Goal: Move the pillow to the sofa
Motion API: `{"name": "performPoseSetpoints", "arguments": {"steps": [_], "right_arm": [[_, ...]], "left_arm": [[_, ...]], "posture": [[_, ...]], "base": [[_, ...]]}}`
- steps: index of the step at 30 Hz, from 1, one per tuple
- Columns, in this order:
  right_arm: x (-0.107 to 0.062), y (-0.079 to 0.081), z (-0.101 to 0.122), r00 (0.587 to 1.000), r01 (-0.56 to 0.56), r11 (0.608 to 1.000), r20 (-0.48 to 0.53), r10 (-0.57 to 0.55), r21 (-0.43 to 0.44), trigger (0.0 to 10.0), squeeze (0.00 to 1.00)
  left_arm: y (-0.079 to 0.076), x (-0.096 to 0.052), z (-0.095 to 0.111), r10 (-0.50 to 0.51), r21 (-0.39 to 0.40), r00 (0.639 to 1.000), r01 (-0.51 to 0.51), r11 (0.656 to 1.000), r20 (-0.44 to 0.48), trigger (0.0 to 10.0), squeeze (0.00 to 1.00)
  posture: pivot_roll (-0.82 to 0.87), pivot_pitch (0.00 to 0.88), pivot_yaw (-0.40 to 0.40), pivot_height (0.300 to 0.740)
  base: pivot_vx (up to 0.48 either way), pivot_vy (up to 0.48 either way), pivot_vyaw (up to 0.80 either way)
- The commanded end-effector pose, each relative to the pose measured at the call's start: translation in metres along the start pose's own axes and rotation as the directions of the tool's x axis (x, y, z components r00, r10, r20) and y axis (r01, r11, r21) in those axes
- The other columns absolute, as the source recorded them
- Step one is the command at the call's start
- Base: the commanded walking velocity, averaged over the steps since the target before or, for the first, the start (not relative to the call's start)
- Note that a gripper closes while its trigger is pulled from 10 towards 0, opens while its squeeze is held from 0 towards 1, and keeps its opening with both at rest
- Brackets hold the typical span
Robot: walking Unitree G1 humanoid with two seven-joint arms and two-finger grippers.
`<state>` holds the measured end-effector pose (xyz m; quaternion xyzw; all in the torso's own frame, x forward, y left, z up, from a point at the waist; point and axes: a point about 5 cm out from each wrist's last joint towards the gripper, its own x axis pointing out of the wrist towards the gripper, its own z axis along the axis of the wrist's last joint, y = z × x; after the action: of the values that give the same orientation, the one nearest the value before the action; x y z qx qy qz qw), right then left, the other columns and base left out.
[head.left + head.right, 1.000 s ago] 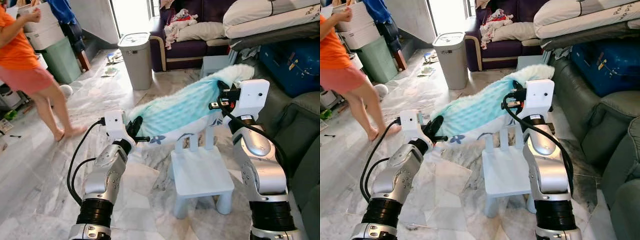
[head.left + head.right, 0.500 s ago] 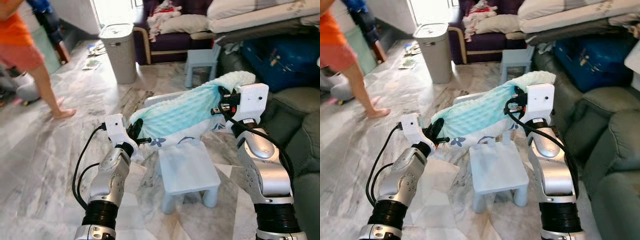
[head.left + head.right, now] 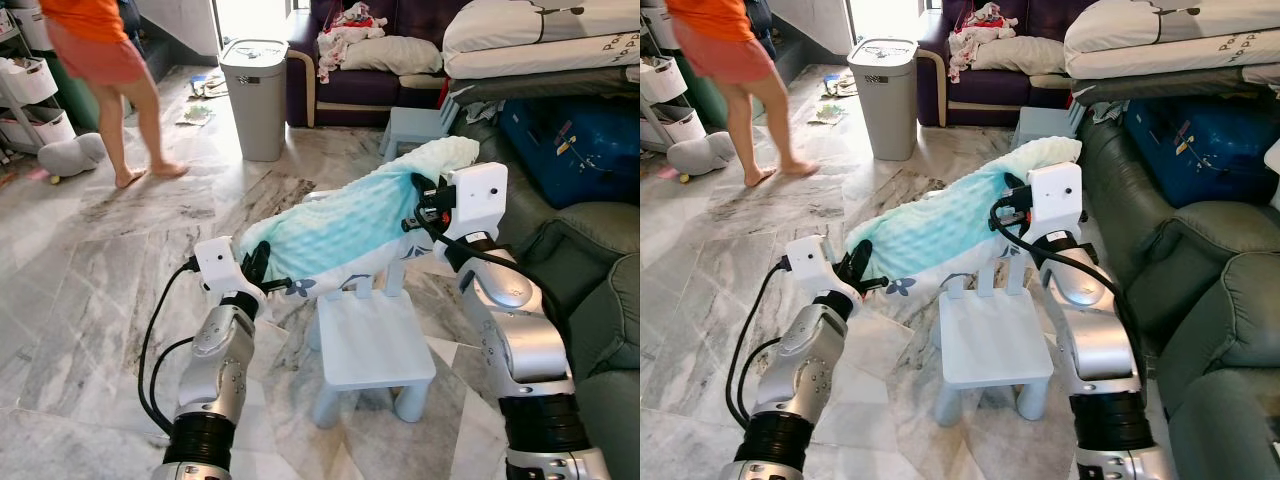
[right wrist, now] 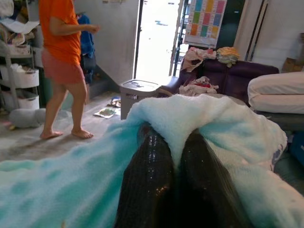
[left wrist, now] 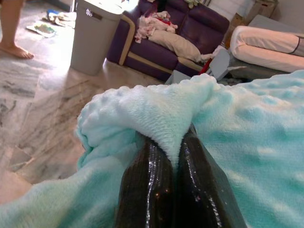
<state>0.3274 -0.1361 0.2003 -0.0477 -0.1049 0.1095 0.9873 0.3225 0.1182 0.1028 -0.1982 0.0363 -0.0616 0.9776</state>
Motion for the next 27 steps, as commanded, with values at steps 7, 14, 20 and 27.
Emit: {"name": "performPoseSetpoints", "arguments": {"steps": [7, 14, 20, 27], "right_arm": [[-0.006, 0.001, 0.0, 0.998, 0.054, 0.998, 0.023, -0.055, 0.022, 10.0, 0.0], [-0.006, 0.0, -0.001, 0.997, 0.079, 0.996, 0.018, -0.08, 0.03, 10.0, 0.0], [-0.008, -0.002, -0.003, 0.996, 0.092, 0.995, 0.011, -0.093, 0.03, 10.0, 0.0], [-0.007, -0.004, -0.002, 0.995, 0.098, 0.995, 0.016, -0.099, 0.028, 10.0, 0.0]], "left_arm": [[-0.008, 0.011, 0.013, -0.069, 0.015, 0.998, 0.069, 0.998, 0.01, 10.0, 0.0], [-0.01, 0.012, 0.012, -0.087, 0.041, 0.996, 0.087, 0.995, -0.007, 10.0, 0.0], [-0.014, 0.011, 0.007, -0.112, 0.039, 0.993, 0.114, 0.993, -0.036, 10.0, 0.0], [-0.019, 0.014, 0.005, -0.128, 0.033, 0.991, 0.13, 0.991, -0.044, 10.0, 0.0]], "posture": [[-0.21, 0.0, 0.07, 0.74], [-0.22, 0.0, 0.089, 0.74], [-0.23, 0.0, 0.097, 0.74], [-0.24, 0.0, 0.097, 0.74]], "base": [[0.0, 0.0, -0.8], [0.0, 0.0, -0.79], [0.0, 0.0, -0.79], [0.0, 0.0, -0.79]]}}
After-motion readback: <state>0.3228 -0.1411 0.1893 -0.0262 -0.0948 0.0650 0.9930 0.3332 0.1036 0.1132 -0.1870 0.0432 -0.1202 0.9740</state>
